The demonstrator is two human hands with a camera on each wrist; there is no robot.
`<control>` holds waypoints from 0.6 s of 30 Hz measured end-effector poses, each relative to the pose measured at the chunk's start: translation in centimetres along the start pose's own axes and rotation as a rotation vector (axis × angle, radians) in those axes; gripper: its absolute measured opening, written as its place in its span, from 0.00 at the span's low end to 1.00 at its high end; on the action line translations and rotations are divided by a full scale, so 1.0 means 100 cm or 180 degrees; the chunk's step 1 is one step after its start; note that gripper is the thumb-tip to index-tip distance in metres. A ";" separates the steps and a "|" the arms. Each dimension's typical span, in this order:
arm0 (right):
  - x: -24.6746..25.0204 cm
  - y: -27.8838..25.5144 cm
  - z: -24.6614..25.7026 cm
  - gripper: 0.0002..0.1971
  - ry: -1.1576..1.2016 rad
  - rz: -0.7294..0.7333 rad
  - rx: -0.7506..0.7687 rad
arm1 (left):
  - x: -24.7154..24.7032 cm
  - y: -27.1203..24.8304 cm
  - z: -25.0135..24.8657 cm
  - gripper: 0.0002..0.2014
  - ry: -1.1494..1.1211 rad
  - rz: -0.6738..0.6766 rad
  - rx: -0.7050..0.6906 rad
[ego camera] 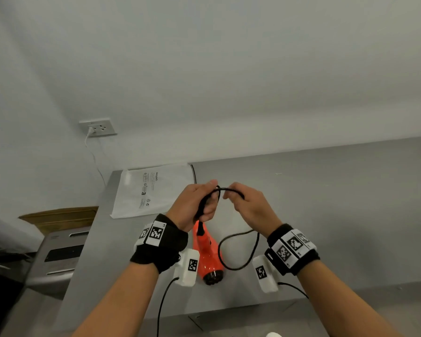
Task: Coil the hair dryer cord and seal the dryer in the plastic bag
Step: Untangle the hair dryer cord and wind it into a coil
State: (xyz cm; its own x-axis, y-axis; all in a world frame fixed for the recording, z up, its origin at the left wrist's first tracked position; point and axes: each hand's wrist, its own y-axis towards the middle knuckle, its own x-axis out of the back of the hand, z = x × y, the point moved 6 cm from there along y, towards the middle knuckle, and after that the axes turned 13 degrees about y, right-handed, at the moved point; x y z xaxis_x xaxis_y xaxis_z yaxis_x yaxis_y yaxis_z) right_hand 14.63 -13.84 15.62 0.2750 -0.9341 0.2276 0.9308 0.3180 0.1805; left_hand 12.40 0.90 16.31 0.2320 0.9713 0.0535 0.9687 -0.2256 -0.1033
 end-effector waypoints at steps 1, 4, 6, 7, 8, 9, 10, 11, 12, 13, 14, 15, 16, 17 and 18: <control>-0.007 0.000 -0.002 0.03 -0.0120 0.0195 0.0029 | -0.004 0.000 -0.001 0.21 0.0051 0.0055 0.0002; -0.018 -0.002 -0.012 0.04 0.0251 0.0344 -0.0120 | -0.010 0.000 -0.002 0.20 0.0131 0.0075 0.0007; -0.015 0.000 -0.012 0.10 0.0305 0.0154 -0.0150 | -0.012 0.000 -0.001 0.19 0.0151 0.0094 0.0008; -0.012 0.002 -0.011 0.13 0.0208 0.0097 -0.0149 | -0.014 0.000 0.000 0.19 0.0152 0.0132 0.0021; -0.008 0.005 -0.008 0.15 0.0090 0.0064 -0.0161 | -0.016 -0.001 0.000 0.19 0.0147 0.0178 0.0047; -0.003 0.008 -0.006 0.15 -0.0007 0.0037 -0.0184 | -0.018 -0.001 0.002 0.20 0.0138 0.0212 0.0087; 0.002 0.011 -0.003 0.14 -0.0074 0.0007 -0.0201 | -0.019 -0.002 0.003 0.21 0.0130 0.0225 0.0127; 0.006 0.014 -0.001 0.12 -0.0112 -0.0008 -0.0225 | -0.020 -0.002 0.004 0.22 0.0118 0.0230 0.0146; 0.009 0.016 0.000 0.12 -0.0128 0.0000 -0.0269 | -0.021 -0.002 0.004 0.23 0.0115 0.0243 0.0133; 0.009 0.017 -0.002 0.13 -0.0119 0.0026 -0.0326 | -0.021 -0.002 0.004 0.23 0.0106 0.0257 0.0092; 0.006 0.017 -0.004 0.15 -0.0070 0.0035 -0.0395 | -0.021 -0.002 0.003 0.22 0.0077 0.0272 0.0038; 0.002 0.016 -0.010 0.15 0.0010 0.0001 -0.0473 | -0.021 -0.001 0.003 0.22 0.0000 0.0272 -0.0020; -0.003 0.013 -0.015 0.15 0.0107 -0.0068 -0.0547 | -0.020 0.000 0.003 0.20 -0.0123 0.0238 -0.0073; -0.008 0.008 -0.020 0.16 0.0137 -0.0162 -0.0591 | -0.018 0.001 0.004 0.18 -0.0283 0.0178 -0.0118; -0.013 0.002 -0.027 0.18 0.0112 -0.0230 -0.0589 | -0.016 0.001 0.004 0.17 -0.0443 0.0098 -0.0153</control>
State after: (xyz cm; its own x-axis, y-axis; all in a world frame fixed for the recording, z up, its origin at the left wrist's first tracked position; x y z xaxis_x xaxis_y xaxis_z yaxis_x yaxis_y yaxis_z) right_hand 15.09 -12.97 12.81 0.2112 -0.9595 0.1862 0.9759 0.2179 0.0156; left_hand 12.12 -0.60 15.80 0.2503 0.9642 -0.0874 0.9652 -0.2555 -0.0550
